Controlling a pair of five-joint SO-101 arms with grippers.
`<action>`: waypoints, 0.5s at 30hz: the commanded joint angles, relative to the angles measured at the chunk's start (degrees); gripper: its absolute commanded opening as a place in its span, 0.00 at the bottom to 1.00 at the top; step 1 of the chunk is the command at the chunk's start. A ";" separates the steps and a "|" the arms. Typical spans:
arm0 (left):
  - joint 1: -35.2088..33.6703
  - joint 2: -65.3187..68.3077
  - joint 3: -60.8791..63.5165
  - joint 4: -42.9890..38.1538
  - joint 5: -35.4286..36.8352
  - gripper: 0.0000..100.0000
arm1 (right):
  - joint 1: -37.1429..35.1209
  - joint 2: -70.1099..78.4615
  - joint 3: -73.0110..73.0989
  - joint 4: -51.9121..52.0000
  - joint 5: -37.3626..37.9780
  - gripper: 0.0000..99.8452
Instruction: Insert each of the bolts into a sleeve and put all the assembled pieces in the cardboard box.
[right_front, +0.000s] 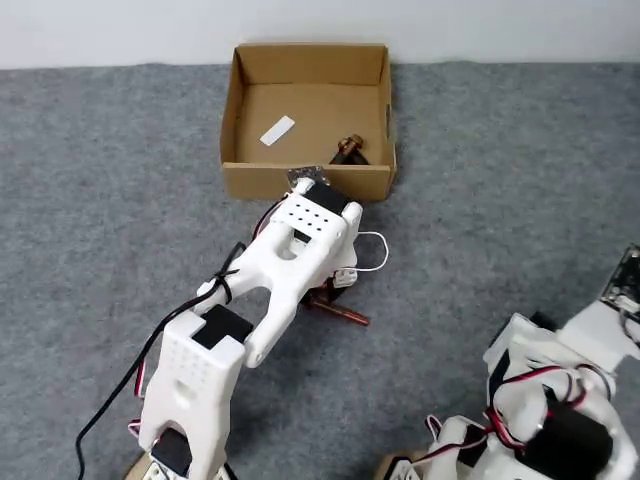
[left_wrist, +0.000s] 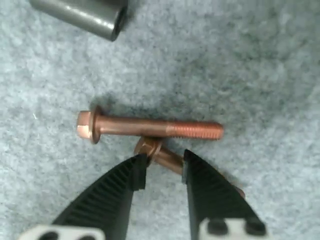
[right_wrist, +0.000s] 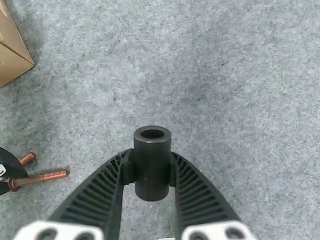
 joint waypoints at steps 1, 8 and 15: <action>0.62 2.11 -1.98 4.22 0.35 0.13 | 0.57 0.66 -0.35 0.48 0.44 0.01; 0.79 -0.44 -8.13 8.97 0.35 0.13 | 0.40 0.66 -0.35 0.48 0.44 0.01; 5.10 -5.10 -5.93 9.05 0.35 0.13 | 0.40 0.66 -0.35 0.48 0.44 0.01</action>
